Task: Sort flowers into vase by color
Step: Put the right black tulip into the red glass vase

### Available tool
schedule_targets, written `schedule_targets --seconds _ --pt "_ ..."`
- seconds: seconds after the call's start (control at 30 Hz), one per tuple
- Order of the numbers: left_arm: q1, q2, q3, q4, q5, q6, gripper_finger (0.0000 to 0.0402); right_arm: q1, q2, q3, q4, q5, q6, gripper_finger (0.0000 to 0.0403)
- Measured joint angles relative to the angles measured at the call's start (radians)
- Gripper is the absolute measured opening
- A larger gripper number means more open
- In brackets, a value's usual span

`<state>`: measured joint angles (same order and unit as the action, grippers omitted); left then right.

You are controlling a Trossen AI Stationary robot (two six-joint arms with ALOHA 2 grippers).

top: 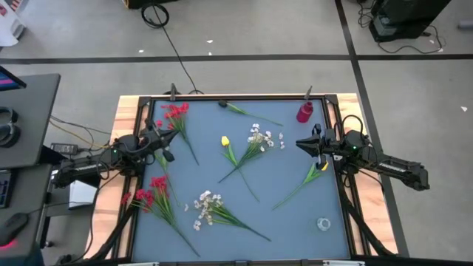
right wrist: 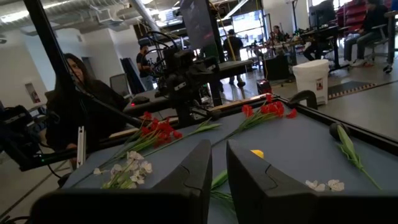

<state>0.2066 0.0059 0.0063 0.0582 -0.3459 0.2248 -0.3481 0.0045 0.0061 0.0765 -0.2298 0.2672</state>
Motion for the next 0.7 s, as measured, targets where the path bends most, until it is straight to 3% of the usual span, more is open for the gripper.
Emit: schedule_targets --seconds 0.57,0.7 --pt "0.0 0.0 0.0 0.032 -0.046 0.018 0.0014 0.0 0.0 0.0 0.0 0.0 0.0 0.0059" --pt "0.0 0.0 0.0 0.034 -0.047 0.125 0.0014 0.0 0.0 0.0 0.0 0.0 0.0 0.0059"
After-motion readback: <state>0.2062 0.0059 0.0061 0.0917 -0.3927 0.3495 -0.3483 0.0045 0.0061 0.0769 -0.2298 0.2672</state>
